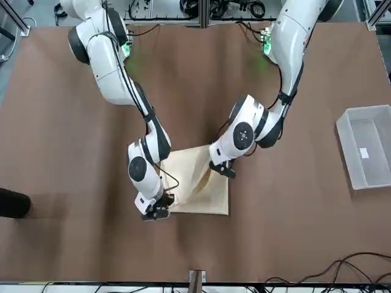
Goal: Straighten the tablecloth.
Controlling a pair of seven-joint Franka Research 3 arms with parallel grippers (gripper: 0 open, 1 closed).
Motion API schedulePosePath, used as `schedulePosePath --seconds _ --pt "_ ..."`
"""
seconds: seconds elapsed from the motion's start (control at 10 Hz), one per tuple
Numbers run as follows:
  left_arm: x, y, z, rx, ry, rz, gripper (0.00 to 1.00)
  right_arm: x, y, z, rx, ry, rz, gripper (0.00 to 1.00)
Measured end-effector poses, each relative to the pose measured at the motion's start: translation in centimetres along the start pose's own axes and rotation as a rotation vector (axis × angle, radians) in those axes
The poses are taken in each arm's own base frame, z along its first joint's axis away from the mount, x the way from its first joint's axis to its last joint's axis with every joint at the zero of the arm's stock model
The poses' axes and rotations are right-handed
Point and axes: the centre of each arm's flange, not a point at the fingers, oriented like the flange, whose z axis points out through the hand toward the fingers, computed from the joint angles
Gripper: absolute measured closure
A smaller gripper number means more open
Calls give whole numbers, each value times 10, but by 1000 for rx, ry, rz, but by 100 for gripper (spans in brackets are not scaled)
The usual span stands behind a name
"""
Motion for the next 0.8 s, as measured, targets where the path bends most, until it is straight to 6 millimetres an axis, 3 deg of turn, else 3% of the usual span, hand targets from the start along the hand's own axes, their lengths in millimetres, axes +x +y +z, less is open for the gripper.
schedulePosePath --seconds 0.8 --pt "-43 51 22 3 -239 104 97 0 0 0 0 0 0 99"
